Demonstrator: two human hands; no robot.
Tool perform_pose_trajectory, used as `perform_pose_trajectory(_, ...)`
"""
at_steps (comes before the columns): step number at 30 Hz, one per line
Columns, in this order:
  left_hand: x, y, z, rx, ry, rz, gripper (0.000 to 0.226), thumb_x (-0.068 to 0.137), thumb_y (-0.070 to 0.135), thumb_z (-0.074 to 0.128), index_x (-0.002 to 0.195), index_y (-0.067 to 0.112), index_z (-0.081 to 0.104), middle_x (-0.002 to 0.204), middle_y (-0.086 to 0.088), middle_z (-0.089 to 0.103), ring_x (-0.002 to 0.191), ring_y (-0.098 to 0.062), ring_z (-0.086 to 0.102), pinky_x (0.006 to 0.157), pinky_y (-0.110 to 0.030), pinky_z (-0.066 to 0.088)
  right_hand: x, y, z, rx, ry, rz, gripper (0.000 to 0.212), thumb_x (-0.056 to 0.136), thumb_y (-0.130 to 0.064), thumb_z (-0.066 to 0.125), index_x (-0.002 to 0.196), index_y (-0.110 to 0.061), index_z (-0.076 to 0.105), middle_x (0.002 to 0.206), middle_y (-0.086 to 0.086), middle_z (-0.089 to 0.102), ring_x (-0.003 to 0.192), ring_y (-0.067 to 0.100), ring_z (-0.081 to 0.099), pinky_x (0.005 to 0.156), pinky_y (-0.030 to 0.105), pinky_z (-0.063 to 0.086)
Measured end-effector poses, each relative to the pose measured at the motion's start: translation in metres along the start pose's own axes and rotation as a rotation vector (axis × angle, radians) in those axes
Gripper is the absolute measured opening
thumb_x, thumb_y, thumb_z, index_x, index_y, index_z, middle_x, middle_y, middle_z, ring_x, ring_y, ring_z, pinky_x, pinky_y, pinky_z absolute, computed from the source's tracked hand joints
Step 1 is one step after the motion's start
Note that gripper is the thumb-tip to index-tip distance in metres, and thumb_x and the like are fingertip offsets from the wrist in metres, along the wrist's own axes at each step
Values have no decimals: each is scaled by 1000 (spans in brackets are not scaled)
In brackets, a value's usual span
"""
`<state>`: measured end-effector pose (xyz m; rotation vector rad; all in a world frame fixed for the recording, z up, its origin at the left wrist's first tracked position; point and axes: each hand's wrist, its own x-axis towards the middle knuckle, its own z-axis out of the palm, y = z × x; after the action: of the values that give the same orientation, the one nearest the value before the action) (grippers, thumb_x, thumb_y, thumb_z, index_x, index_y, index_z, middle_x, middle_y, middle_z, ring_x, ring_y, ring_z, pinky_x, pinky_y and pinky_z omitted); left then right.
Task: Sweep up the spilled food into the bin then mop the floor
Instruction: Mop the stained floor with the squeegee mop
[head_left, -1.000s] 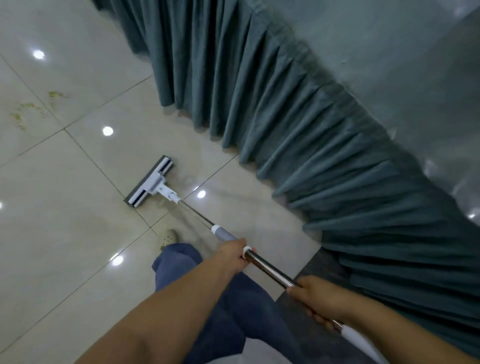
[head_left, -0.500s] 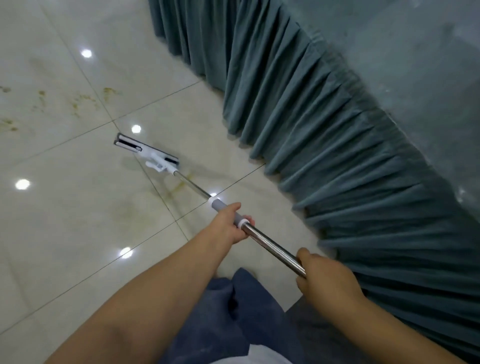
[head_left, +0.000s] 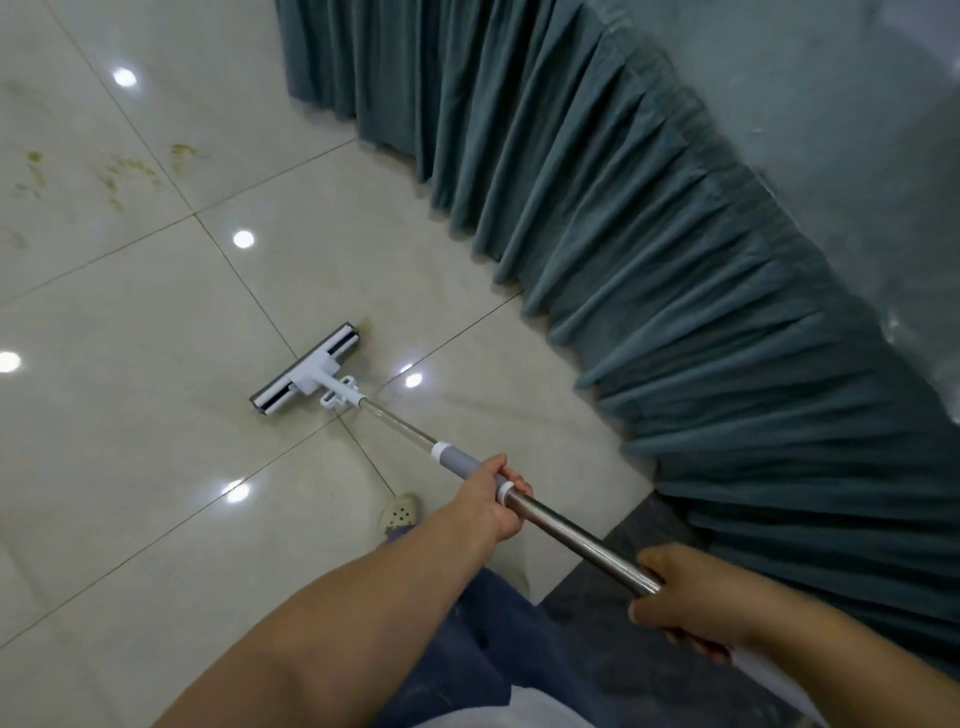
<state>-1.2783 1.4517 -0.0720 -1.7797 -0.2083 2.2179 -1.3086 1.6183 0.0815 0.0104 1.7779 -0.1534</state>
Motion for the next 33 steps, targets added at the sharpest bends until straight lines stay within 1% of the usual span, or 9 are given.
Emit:
perform_pose_trajectory(3, 9, -37, -5, 54, 13, -16, 22, 87, 7, 61, 71, 8, 46, 50, -3, 46, 42, -13, 41, 40, -21, 40, -5, 38, 9, 23, 23, 32, 14, 83, -17, 60, 77, -19, 47, 54, 2, 50, 28, 7, 40, 32, 18, 33)
perform_pose_trajectory(6, 24, -78, -6, 103, 13, -15, 22, 89, 7, 59, 72, 8, 45, 49, -3, 45, 41, -13, 42, 40, -20, 41, -11, 81, 14, 40, 49, 43, 15, 84, -18, 61, 78, -16, 47, 55, 2, 49, 27, 5, 39, 31, 18, 33)
perform_pose_trajectory(10, 51, -126, -7, 156, 7, 5, 22, 89, 8, 57, 73, 8, 43, 36, -5, 45, 28, -14, 43, 37, -17, 42, -12, 133, 22, 47, 97, 46, 18, 85, -23, 62, 79, -17, 46, 60, 2, 50, 36, 7, 42, 32, 19, 34)
perform_pose_trajectory(14, 74, -156, -10, 206, 18, 44, 24, 89, 7, 56, 71, 8, 39, 31, -6, 44, 22, -15, 42, 34, -17, 43, -4, 165, 31, 143, 89, 32, 20, 90, -32, 59, 88, -14, 50, 58, 1, 48, 25, 1, 40, 30, 17, 33)
perform_pose_trajectory(17, 80, -153, -9, 208, 30, 81, 26, 90, 8, 55, 69, 8, 39, 30, -6, 42, 21, -15, 41, 33, -15, 42, 7, 166, 30, 166, 86, 22, 25, 95, -33, 48, 79, -15, 45, 56, 1, 47, 23, 2, 39, 30, 17, 32)
perform_pose_trajectory(20, 82, -133, -5, 190, 41, 91, 25, 89, 8, 57, 70, 8, 42, 32, -6, 44, 23, -15, 43, 34, -17, 44, 16, 149, 21, 195, 44, 38, 24, 96, -27, 40, 76, -14, 44, 56, 4, 48, 28, 8, 38, 32, 19, 32)
perform_pose_trajectory(26, 78, -63, 25, 171, -10, 114, 25, 89, 7, 57, 68, 7, 43, 32, -6, 44, 24, -15, 43, 34, -16, 44, 39, 79, -15, 145, 38, 46, 20, 95, -27, 43, 81, -14, 50, 57, 3, 49, 29, 9, 36, 32, 17, 31)
perform_pose_trajectory(29, 71, 4, 43, 153, -30, 157, 26, 90, 7, 56, 69, 8, 41, 32, -5, 42, 25, -13, 42, 35, -15, 42, 61, 15, -34, 128, 39, 22, 21, 95, -27, 43, 82, -13, 51, 57, 3, 48, 32, 10, 37, 32, 17, 31)
perform_pose_trajectory(33, 58, 123, 65, 80, -44, 235, 25, 92, 10, 56, 72, 8, 41, 34, -4, 43, 23, -12, 42, 35, -14, 41, 100, -100, -53, 126, 30, -11, 22, 96, -27, 42, 92, -9, 53, 60, 5, 48, 36, 12, 37, 32, 17, 31)
